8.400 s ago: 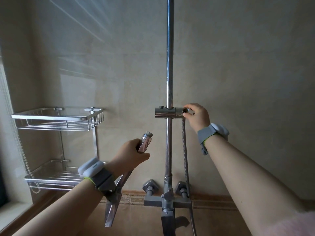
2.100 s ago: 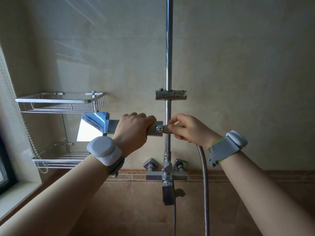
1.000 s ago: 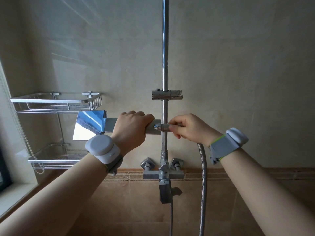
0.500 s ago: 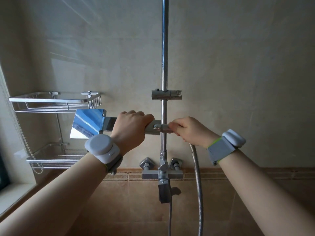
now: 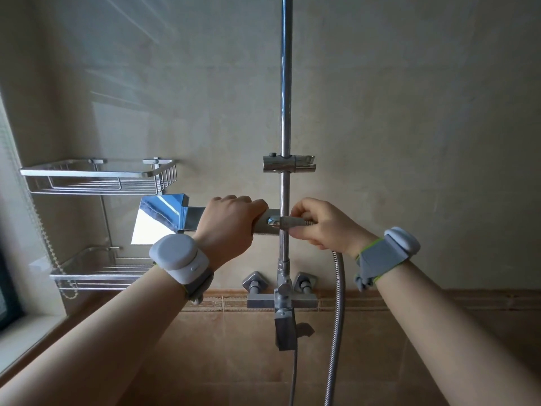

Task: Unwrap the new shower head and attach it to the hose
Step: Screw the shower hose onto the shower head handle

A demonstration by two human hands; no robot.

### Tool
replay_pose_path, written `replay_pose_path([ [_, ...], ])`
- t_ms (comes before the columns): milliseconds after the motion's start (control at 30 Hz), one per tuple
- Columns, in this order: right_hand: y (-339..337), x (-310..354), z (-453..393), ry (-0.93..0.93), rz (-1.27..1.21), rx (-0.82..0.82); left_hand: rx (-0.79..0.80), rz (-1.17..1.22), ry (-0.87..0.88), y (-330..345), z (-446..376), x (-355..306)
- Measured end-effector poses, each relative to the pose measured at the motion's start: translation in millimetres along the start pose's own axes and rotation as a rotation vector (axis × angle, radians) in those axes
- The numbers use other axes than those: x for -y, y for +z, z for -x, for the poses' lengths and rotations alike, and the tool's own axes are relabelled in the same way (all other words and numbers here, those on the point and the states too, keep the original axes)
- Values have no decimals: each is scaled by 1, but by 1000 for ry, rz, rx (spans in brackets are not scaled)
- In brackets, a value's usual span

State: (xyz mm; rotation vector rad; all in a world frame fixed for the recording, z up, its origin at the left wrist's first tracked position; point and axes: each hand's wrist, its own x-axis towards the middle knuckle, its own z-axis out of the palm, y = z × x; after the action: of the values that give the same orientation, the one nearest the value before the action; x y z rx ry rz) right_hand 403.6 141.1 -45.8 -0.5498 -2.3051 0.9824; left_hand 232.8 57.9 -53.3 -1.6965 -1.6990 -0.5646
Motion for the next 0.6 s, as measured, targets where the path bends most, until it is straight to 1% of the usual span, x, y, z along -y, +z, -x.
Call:
replay_pose_path([
  [100,1,3,-1,-85,140,-36,-6,-22,-5,-3,0,2],
  [200,3,3,-2,-130,194,-63,-4,-42,-4,-6,-1,4],
  [333,3,0,-3,-86,118,-39,13,-38,-16,-4,-1,4],
  [400,2,-3,-5,-95,94,-47,15,-39,-12,-3,-1,3],
  [600,0,2,-3,-84,244,-80,10,-60,6,-5,-2,4],
])
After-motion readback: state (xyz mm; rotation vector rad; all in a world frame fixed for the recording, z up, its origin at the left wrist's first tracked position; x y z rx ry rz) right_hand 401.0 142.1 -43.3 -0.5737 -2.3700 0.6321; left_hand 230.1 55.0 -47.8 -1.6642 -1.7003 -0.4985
